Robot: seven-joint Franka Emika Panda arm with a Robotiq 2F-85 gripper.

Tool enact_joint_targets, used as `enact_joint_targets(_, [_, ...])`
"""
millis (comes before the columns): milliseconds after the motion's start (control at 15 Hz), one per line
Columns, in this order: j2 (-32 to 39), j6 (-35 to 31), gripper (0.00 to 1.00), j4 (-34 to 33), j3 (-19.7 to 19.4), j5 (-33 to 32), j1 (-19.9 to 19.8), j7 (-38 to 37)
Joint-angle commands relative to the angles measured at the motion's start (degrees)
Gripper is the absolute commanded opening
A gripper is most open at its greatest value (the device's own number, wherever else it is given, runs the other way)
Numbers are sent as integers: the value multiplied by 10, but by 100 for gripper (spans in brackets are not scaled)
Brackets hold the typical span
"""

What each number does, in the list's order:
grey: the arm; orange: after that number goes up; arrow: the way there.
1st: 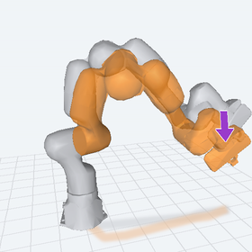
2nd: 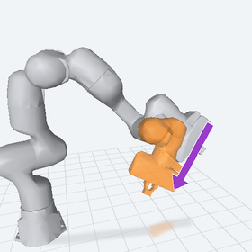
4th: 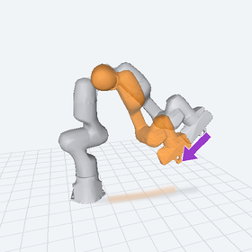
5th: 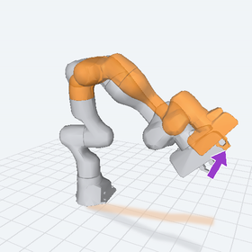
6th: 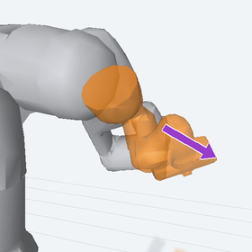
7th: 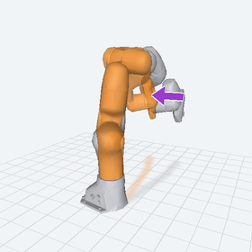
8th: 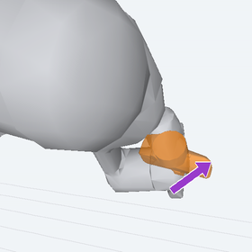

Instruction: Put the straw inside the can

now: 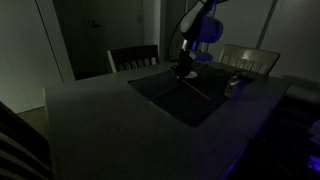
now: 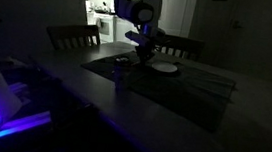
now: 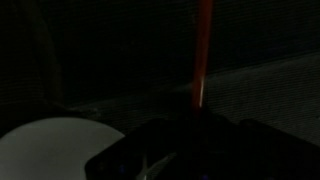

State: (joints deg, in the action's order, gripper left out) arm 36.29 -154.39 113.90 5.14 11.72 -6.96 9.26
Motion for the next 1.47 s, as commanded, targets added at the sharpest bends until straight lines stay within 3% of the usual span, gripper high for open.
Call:
enact_joint_targets(0, [-9, 15, 2, 0, 4, -4, -4, -6])
enact_joint_targets(1133, [-121, 77, 2, 37, 9, -5, -2, 35])
enact_joint_targets(1400, [-152, 61, 2, 53, 12, 6, -8, 54])
